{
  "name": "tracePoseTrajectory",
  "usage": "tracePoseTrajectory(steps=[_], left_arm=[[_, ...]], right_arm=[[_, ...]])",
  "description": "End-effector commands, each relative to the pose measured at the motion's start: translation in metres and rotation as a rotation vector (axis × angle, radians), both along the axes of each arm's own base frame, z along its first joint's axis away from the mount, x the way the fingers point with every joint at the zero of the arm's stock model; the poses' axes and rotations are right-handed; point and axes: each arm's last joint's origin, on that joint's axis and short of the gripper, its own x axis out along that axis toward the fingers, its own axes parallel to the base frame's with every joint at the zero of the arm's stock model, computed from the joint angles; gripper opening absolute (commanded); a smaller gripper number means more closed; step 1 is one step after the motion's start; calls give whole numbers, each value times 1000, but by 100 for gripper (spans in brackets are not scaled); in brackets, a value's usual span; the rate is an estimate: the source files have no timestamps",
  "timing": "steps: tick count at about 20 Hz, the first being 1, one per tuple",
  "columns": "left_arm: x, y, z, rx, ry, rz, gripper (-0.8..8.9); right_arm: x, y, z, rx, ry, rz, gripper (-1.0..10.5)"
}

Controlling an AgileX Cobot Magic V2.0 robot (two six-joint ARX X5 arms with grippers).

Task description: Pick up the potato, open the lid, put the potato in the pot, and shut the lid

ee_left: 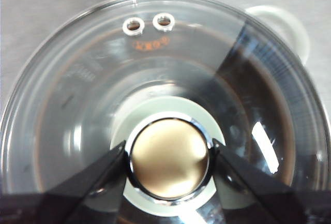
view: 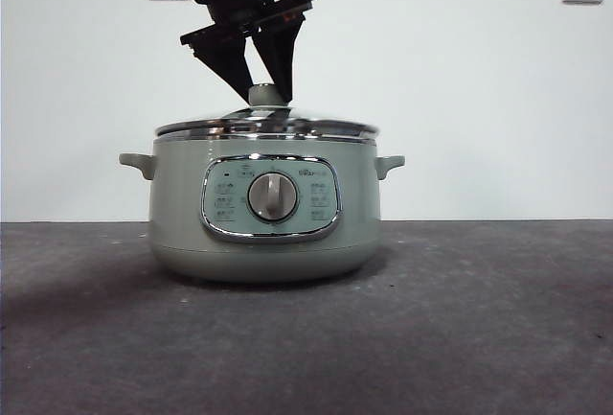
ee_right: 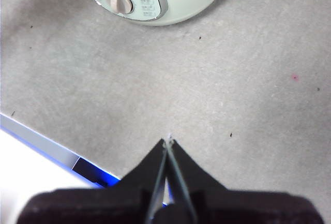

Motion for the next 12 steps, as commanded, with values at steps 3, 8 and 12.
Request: tracePoseTrajectory(steps=[3,8,12], left_arm=[[6,2,-13,44,34,8,-9],[9,-1,-13,-13,29,-19,-8],[13,-3,-22,-2,44,-19,-8]], right_arm=[[0,1,-2,1,2,-3,-8],[0,1,-2,0,2,-2,-8],[0,0,-3,-9,8,0,-7]])
